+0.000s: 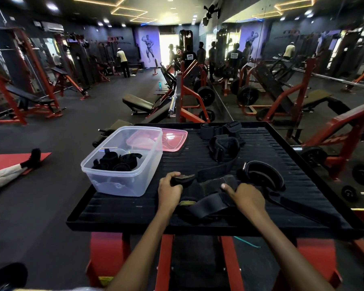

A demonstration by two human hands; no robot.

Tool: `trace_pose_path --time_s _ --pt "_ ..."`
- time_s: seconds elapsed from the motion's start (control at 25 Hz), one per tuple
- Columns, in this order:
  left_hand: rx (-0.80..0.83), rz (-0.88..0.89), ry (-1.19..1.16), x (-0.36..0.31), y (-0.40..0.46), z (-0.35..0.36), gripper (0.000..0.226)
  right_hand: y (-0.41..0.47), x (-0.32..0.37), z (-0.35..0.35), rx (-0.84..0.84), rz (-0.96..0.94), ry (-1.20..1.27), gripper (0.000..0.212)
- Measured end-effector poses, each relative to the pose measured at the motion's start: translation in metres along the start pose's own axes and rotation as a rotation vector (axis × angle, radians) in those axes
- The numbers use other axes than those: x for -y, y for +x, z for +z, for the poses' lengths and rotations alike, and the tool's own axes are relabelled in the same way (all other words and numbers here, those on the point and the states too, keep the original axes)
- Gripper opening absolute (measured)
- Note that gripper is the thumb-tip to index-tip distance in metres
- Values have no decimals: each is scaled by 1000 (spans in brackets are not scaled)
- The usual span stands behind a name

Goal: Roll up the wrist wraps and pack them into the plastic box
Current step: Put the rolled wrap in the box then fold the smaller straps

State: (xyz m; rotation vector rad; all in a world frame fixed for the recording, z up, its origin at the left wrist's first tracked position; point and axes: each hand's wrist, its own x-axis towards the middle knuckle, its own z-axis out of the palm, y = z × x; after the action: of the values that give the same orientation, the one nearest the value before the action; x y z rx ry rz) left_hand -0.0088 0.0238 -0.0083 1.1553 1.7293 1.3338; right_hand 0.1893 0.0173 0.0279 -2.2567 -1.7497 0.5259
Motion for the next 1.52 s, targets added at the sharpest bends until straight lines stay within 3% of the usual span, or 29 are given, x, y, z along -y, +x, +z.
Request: trace_pose_path --time_s 0.08,0.16,0.28,0.4,0.56,0.68,0.84,0.92,1.04,1.08,1.16,1.24,1.36,1.44,1.52 --pt "-20 25 5 2 3 0 28 5 4 5 -54 4 -10 74" --pt "-67 59 -7 3 3 -1 16 13 5 6 13 26 60 68" --pt "-153 82 -96 7 6 -4 22 24 3 3 67 -6 370 32" --pt "-153 42 -237 4 5 -3 13 19 10 -10 -70 -115 681 13" --pt "-147 -9 -246 -2 0 -1 23 -10 42 -29 -253 -401 657 9" --pt "-85 -56 -249 1 5 -1 26 -26 63 -6 -98 -561 591 7" --pt "-63 -144 -457 4 5 -4 19 -23 68 18 105 -684 385 15" --pt "-88 -181 -483 5 7 -4 21 -18 65 23 260 -715 340 29" --pt "2 -217 -533 8 10 -2 32 -19 61 31 455 -703 101 53" --pt "16 -211 -503 7 9 0 30 -22 60 27 497 -736 88 50" --pt "-42 -175 -423 7 6 2 7 -31 54 8 613 -683 361 33" --pt "-74 -174 -409 10 7 3 13 -31 39 -13 539 -581 490 40" --pt "-70 -204 -448 11 9 3 29 -28 4 -27 368 -499 5 71" --pt "-63 -210 -449 12 11 3 33 -37 -15 -27 435 -508 -148 88" --pt "-46 -202 -436 9 8 3 38 -45 -25 -30 589 -589 -50 85"
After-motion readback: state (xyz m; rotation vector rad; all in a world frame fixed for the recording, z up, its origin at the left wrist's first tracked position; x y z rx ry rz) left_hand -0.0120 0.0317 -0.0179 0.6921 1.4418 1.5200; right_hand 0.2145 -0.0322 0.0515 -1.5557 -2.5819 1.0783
